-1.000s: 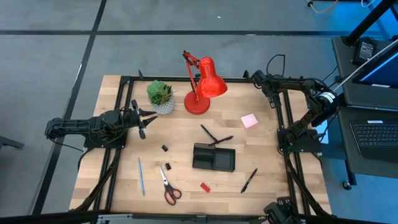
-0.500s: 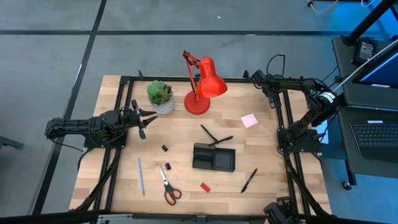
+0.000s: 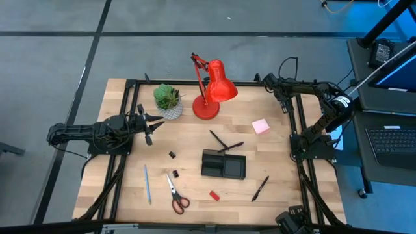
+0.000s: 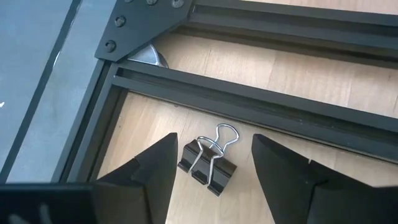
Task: Pick and place office supplies into organizer
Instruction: Put the top black binder clip into the black desk organizer
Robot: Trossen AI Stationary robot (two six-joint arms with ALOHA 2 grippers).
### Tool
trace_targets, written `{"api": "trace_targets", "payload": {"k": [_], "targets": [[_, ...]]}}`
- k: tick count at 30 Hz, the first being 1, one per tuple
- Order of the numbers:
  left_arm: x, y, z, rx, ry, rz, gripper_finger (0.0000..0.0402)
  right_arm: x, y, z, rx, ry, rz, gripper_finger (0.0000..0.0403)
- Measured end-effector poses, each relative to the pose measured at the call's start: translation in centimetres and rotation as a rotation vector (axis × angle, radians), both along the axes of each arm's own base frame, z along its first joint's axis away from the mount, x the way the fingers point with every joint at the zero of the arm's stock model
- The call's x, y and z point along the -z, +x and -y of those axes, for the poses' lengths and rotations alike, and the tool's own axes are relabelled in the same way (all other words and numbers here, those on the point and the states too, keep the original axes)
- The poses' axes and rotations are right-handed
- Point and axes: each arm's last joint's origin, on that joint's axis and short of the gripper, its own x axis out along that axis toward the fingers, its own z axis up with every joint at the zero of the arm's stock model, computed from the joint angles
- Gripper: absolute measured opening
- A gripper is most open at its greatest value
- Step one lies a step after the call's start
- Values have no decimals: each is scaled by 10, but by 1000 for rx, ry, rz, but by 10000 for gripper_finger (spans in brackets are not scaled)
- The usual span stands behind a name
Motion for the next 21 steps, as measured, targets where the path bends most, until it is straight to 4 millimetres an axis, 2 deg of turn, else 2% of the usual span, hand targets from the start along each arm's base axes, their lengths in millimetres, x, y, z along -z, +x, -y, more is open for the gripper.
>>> {"api": "trace_targets", "payload": {"k": [21], "targets": [[0, 0, 0, 0, 0, -1, 86, 0, 0, 0, -2, 5, 13, 208]]}}
